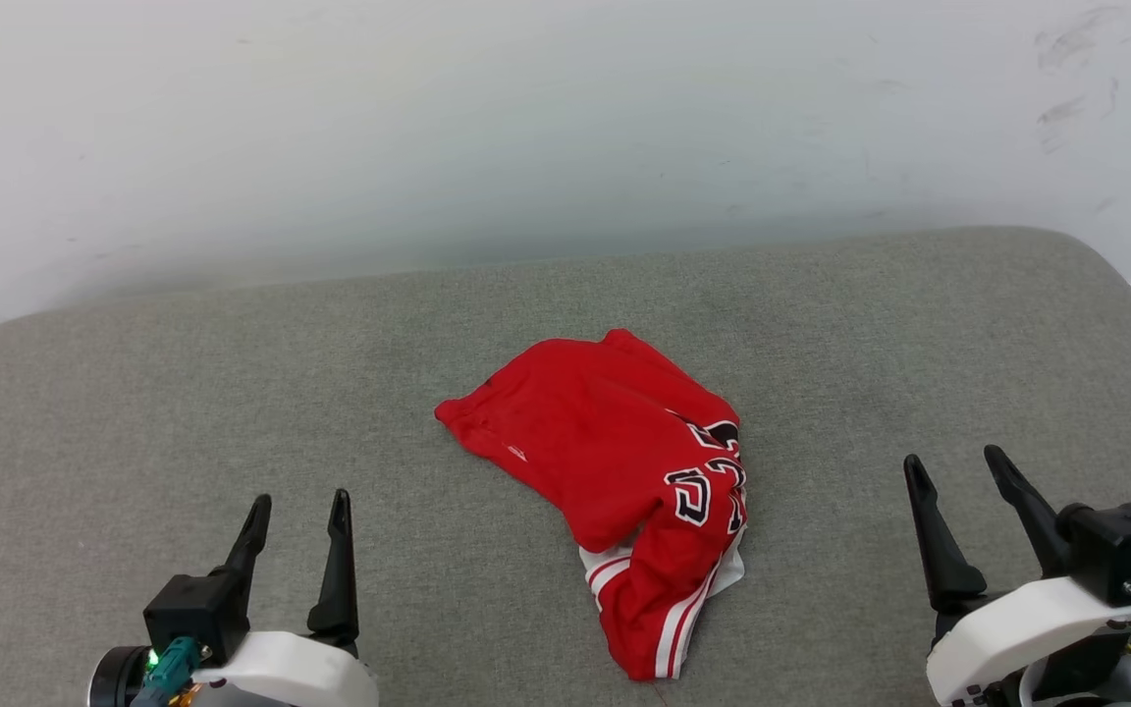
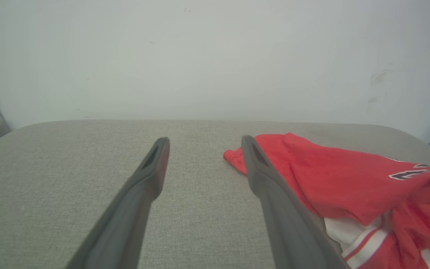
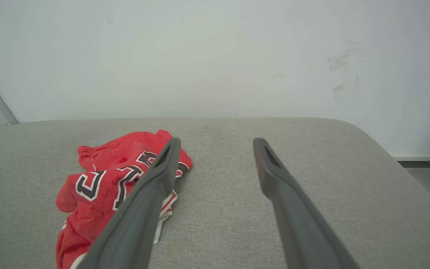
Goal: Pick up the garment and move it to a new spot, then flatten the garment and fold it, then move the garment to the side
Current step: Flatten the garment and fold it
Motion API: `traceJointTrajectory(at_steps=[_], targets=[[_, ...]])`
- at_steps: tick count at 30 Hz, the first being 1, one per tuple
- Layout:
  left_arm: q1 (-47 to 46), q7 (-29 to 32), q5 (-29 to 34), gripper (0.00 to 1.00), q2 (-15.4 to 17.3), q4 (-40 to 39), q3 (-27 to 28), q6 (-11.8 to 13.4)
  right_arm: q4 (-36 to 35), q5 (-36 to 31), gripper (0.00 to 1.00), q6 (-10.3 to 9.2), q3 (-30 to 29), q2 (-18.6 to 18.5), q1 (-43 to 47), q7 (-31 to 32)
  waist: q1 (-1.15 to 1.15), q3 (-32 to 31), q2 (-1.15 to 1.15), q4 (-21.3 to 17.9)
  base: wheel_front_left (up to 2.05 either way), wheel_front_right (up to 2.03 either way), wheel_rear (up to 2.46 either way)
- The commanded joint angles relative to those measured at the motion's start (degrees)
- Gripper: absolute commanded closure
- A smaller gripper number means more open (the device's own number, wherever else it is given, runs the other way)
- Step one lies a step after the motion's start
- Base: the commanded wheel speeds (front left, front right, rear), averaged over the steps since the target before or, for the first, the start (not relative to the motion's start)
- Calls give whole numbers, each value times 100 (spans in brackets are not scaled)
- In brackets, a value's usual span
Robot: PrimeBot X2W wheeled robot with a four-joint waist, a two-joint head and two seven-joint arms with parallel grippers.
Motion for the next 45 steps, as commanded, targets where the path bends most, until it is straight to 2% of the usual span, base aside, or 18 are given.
traceJointTrajectory(at_steps=[1, 5, 6, 7, 11, 16, 20, 25, 32, 33, 34, 35, 40, 45], targets=[[74, 25, -16, 0, -2, -46, -18, 35, 5, -3, 0, -2, -6, 16, 58, 2, 0, 4, 0, 5, 0, 0, 0], [49, 32, -34, 0, -26, -82, -38, 51, 108, 81, 0, -2, -21, 14, -7, 172, 0, 19, 0, 51, 0, 0, 0], [-2, 36, -27, 0, -34, -101, -52, 63, 185, 312, 0, -1, 67, -15, -147, 491, 0, 43, 0, 114, 0, 0, 0], [-2, 36, -27, 0, -34, -101, -52, 63, 185, 312, 0, -1, 67, -15, -147, 491, 0, 43, 0, 114, 0, 0, 0], [-89, 16, -23, 0, -72, -120, -98, 42, 277, 681, 0, -1, 426, -385, -523, 1381, 0, 105, 0, 316, 0, 0, 0], [-203, -26, -10, 0, -162, -69, -183, 10, 242, 1245, 0, -2, 1437, -1002, -1147, 2739, 0, 241, 0, 625, 0, 0, 0], [-341, -77, -9, 0, -240, 7, -273, -48, 171, 1610, 0, -2, 2290, -1472, -1761, 3529, 0, 406, 0, 882, 0, 0, 0], [-551, -132, 1, 0, -366, 122, -364, -124, 387, 1899, 0, -2, 3174, -1855, -2534, 4082, 0, 672, 0, 1146, 0, 0, 0], [-767, -198, 6, 0, -459, 333, -401, -212, 1161, 2168, 0, -2, 3913, -2181, -3067, 4504, 0, 870, 0, 1308, 0, 0, 0], [-771, -206, 4, 0, -467, 360, -391, -215, 1231, 2169, 56, -2, 3984, -2232, -3112, 4545, 0, 880, 0, 1303, 0, 0, 0], [-771, -215, -1, 0, -471, 377, -383, -221, 1268, 2218, 87, -3, 4005, -2241, -3145, 4534, 0, 890, 0, 1289, 0, 0, 0], [-773, -219, 1, 0, -468, 401, -370, -222, 1312, 2271, 100, -3, 3976, -2206, -3173, 4482, 0, 896, 0, 1262, 0, 0, 0], [-799, -230, 0, 0, -479, 472, -350, -264, 1489, 2245, 100, -3, 3510, -2089, -3200, 3982, 0, 839, 0, 1096, 0, 0, 0], [-823, -242, 20, 0, -447, 472, -297, -258, 1633, 2164, 100, -2, 2292, -1822, -2892, 3311, 0, 810, 0, 881, 0, 0, 0]])
